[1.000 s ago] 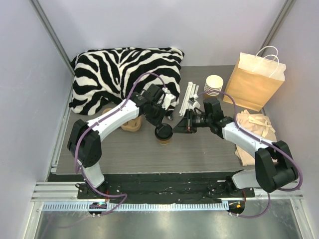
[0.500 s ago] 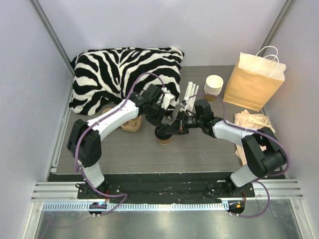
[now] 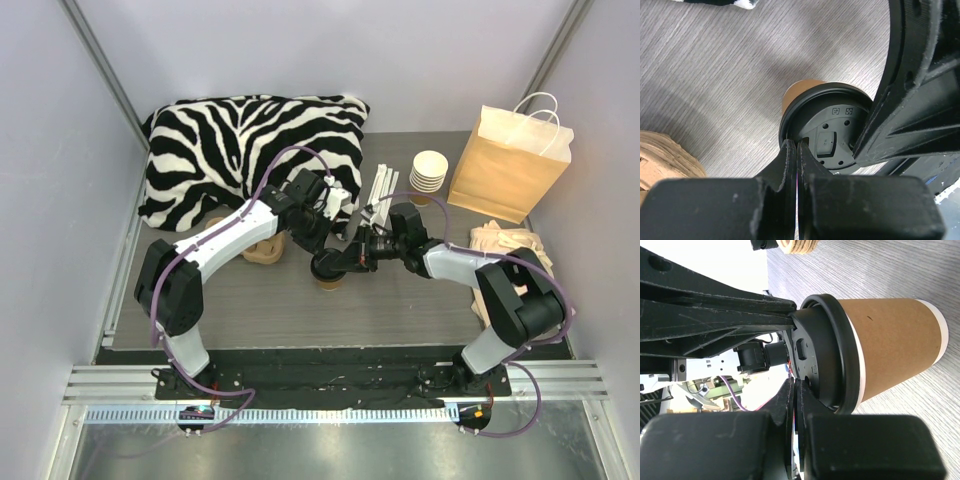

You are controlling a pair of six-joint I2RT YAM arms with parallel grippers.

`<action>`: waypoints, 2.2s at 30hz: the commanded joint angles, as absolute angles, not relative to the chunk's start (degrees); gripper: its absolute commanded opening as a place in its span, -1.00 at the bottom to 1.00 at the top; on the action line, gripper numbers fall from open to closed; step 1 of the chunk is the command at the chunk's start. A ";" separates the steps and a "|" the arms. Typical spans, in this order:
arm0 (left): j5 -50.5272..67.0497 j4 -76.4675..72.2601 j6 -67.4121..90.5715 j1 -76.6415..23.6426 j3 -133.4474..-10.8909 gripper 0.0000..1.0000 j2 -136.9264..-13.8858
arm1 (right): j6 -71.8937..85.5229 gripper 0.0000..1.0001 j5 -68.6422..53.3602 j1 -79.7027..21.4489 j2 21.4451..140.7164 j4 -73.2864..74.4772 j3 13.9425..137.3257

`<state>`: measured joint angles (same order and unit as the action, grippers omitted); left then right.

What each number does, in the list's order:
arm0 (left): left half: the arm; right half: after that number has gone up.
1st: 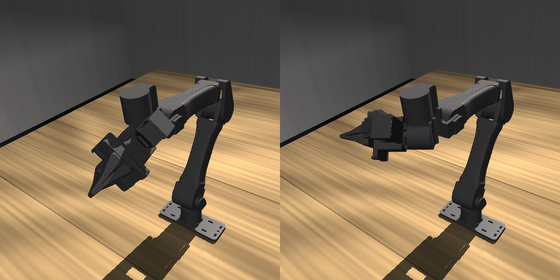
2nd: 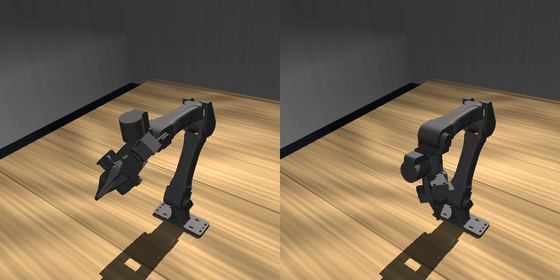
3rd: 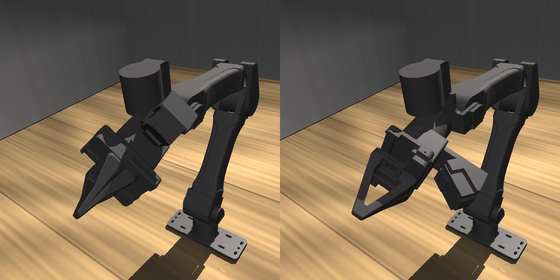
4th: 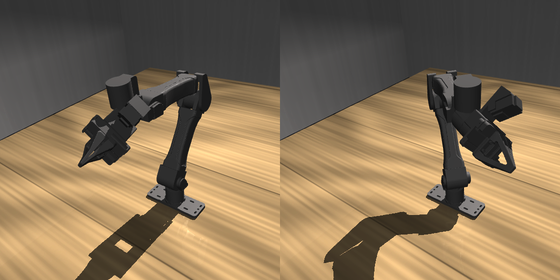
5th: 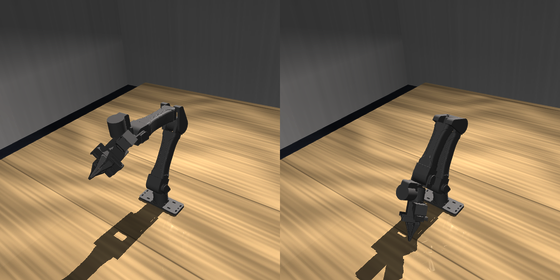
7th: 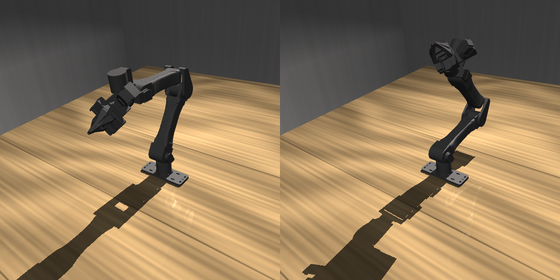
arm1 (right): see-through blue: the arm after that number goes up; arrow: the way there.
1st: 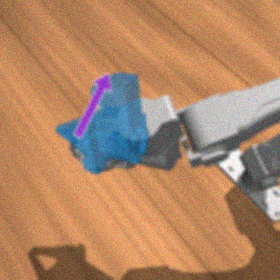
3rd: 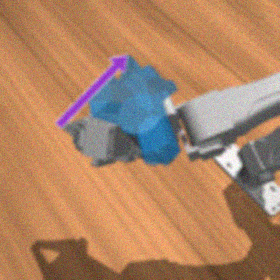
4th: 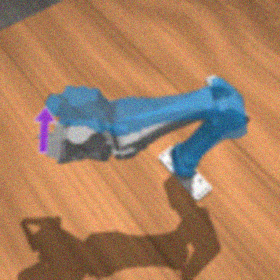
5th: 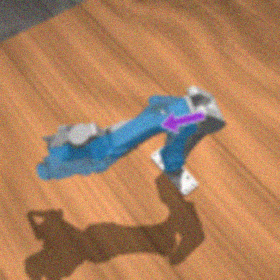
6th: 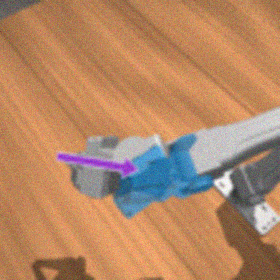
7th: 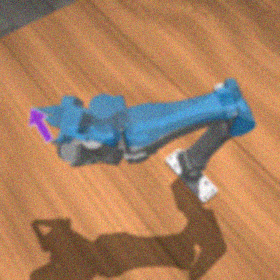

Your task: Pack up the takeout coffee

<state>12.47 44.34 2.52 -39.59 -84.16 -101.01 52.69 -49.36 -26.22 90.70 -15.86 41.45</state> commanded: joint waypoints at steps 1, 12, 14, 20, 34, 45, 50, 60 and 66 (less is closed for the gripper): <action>12.83 44.47 1.93 -39.46 -82.53 -1.00 -100.99 | 51.50 -0.98 -48.34 -25.40 93.25 -13.53 39.46; 33.77 41.15 7.11 -28.14 -82.80 -0.31 -93.80 | 51.86 -0.98 -48.95 -23.99 96.24 -13.01 39.29; 38.47 39.47 8.87 -26.73 -81.31 -0.29 -91.94 | 51.86 -0.98 -49.13 -23.91 97.11 -13.36 39.55; 55.18 26.82 23.24 -26.81 -72.70 -0.61 -89.73 | 51.85 -0.98 -48.78 -23.91 98.35 -13.80 40.43; 60.48 15.72 32.09 -23.83 -63.82 -1.00 -100.54 | 48.60 -0.98 -46.50 -23.99 99.84 -9.41 41.75; 47.99 26.28 22.68 -20.83 -63.81 -1.00 -106.09 | 43.95 -0.98 -42.54 -23.99 102.57 -4.31 43.33; 54.48 24.18 21.80 -20.66 -63.90 -1.00 -100.65 | 44.03 -0.98 -43.77 -23.99 102.48 -4.48 44.47; 59.24 10.91 35.32 -20.83 -64.24 -1.00 -94.65 | 43.33 -0.98 -43.59 -24.00 100.99 -4.04 44.30; 55.29 10.02 36.13 -20.92 -64.95 -1.00 -102.01 | 43.15 -0.98 -43.59 -24.08 102.12 -3.69 45.35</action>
